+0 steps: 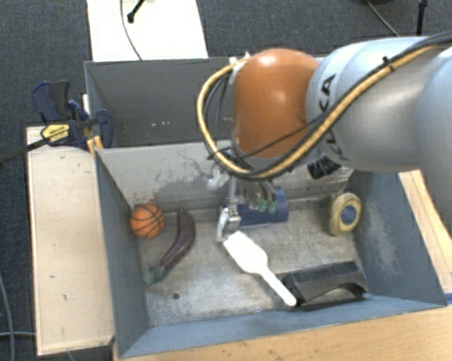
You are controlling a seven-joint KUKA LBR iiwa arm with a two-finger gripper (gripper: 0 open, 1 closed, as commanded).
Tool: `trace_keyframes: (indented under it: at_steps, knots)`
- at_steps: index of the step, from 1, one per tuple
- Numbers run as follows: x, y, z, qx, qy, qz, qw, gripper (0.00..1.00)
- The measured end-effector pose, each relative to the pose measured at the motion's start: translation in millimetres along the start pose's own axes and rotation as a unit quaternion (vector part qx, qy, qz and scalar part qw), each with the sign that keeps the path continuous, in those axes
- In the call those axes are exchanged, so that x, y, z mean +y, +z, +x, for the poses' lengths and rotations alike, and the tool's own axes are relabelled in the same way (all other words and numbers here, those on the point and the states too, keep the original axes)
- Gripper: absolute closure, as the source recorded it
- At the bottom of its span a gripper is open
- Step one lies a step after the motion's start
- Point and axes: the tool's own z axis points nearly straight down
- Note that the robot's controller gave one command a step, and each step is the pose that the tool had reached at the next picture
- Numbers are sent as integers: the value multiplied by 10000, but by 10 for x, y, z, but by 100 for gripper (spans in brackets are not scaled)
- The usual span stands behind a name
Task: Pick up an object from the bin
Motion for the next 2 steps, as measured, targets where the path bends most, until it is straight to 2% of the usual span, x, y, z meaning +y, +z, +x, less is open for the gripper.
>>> trace_keyframes:
  at_steps: [1, 2]
  knots:
    - [8, 165, 27, 15, 62, 6, 10000, 0]
    - [238, 458, 75, 72, -694, 15, 9976, 0]
